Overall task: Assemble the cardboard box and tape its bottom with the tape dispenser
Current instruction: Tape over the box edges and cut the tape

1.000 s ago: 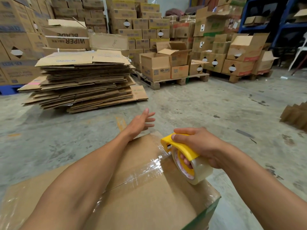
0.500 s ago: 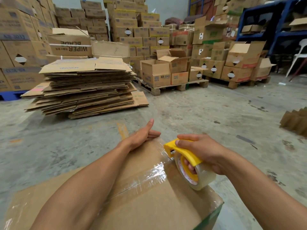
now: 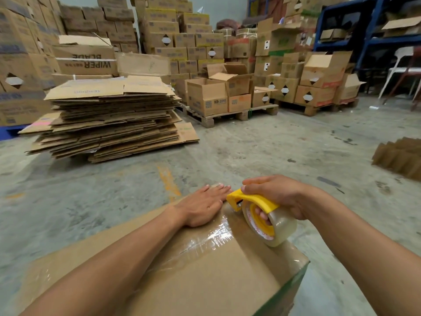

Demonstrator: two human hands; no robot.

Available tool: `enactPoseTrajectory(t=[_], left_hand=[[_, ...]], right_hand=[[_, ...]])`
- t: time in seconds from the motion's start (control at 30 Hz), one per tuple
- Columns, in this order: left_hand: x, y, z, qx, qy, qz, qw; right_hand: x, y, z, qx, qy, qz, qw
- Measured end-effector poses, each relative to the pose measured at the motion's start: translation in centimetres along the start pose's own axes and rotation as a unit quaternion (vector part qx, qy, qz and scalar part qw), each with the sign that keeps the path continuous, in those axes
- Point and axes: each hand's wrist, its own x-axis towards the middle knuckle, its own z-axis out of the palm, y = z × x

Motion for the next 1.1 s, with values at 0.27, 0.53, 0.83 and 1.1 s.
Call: enactPoseTrajectory(t=[0.27, 0.53, 0.83, 1.1], left_hand=[[0.3, -0.7, -0.2, -0.007, 0.005, 0.006, 1.0], [0.2, -0.6, -0.4, 0.014, -0.011, 0.005, 1.0], [-0.3, 0.0, -0.8, 0.039, -0.004, -0.001, 0.999], [-0.8, 3.9, -2.5, 0.108, -0.034, -0.02, 0.993]], right_hand=[[-2.6, -0.1, 0.5, -0.075, -0.027, 0.029, 0.996], [-12.4, 5.6, -3.8, 0.021, -0.012, 0.087, 0.996], [-13.1, 7.7, -1.3, -0.012, 0.053, 0.039, 0.998], [-12.9, 8.0, -1.7, 0.002, 0.049, 0.044, 0.998]])
